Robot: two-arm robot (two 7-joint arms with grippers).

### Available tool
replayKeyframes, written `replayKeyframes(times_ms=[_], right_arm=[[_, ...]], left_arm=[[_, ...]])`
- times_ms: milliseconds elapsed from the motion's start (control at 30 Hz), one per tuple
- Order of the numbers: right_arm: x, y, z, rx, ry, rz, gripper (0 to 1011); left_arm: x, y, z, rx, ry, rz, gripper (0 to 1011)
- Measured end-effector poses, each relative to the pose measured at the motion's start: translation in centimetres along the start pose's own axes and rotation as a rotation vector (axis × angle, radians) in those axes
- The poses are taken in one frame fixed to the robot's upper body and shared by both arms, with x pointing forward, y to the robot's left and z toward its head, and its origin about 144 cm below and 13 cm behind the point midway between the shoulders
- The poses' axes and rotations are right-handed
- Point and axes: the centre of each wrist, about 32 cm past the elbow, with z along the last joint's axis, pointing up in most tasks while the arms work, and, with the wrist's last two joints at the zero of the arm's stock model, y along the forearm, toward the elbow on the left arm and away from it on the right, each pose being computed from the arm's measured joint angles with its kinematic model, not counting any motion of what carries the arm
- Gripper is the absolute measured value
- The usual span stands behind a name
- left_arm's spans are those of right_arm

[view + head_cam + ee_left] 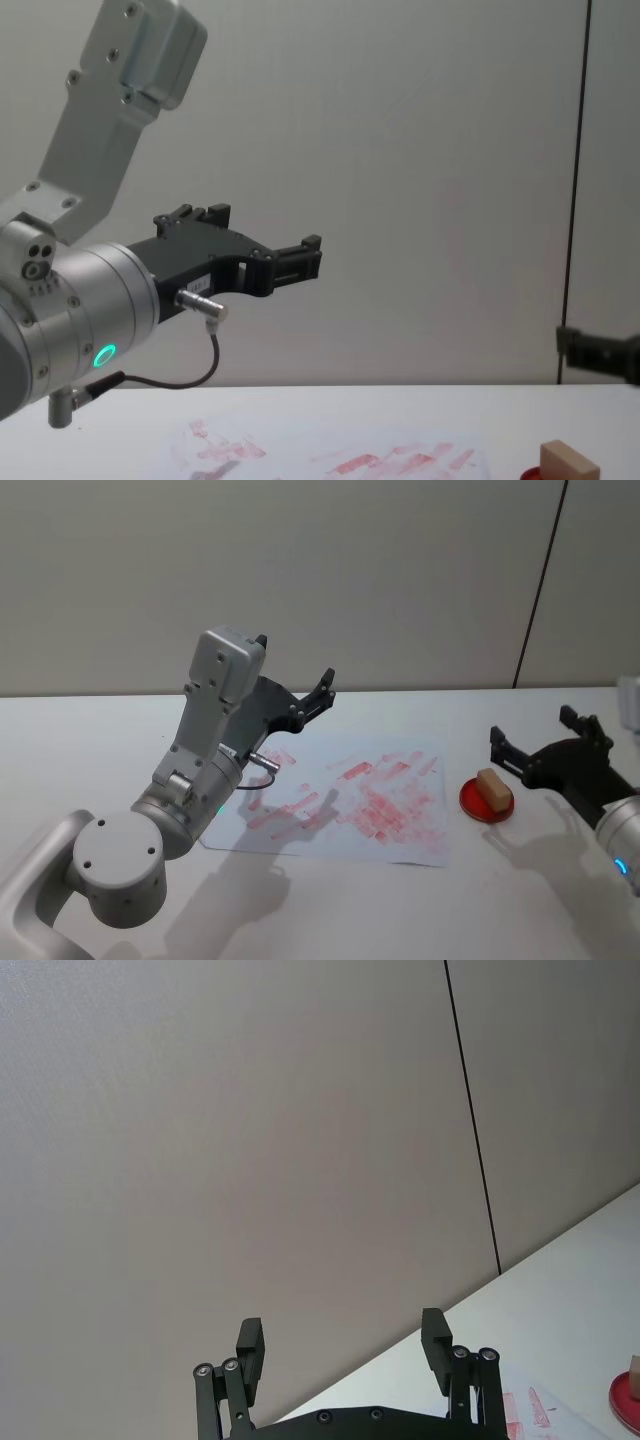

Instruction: Use the one hand to pick up the stamp and affix it onto the A4 paper.

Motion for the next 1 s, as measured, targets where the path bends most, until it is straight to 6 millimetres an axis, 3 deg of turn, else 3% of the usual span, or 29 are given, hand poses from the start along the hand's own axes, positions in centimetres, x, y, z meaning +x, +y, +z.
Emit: replayKeyframes(times_ms=[1000], right_arm=[[-1.8,4.8,-3.1,-0.263,-0.067,0.008,1001]], left_arm=[[0.0,0.0,0.0,0.0,0.0,0.0,1001]])
